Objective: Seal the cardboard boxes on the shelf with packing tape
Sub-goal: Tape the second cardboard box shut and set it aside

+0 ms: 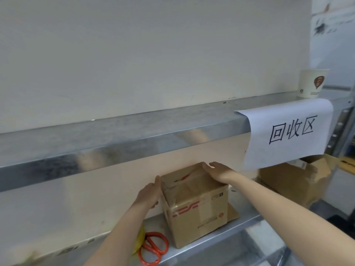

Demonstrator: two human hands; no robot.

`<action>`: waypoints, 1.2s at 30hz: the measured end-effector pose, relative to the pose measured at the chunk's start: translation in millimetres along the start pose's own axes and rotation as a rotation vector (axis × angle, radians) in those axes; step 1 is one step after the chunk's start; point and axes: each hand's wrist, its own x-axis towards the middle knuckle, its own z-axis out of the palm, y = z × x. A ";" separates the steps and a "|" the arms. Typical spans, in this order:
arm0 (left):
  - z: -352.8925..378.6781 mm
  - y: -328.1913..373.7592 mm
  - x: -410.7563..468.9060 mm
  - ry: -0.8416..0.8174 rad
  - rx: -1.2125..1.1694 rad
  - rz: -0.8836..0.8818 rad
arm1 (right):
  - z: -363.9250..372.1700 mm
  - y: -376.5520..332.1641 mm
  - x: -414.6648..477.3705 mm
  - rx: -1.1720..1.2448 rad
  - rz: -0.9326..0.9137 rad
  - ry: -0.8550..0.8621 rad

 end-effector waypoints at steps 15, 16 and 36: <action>-17.9 19.4 -72.8 0.122 -0.456 -0.096 | -26.0 2.3 -61.0 0.219 -0.153 0.317; -12.0 16.8 -82.6 0.134 -0.411 -0.084 | -24.7 7.5 -66.4 0.225 -0.189 0.287; 43.2 -42.2 -156.1 0.305 -0.588 0.211 | 23.1 91.9 -99.7 0.739 -0.073 -0.479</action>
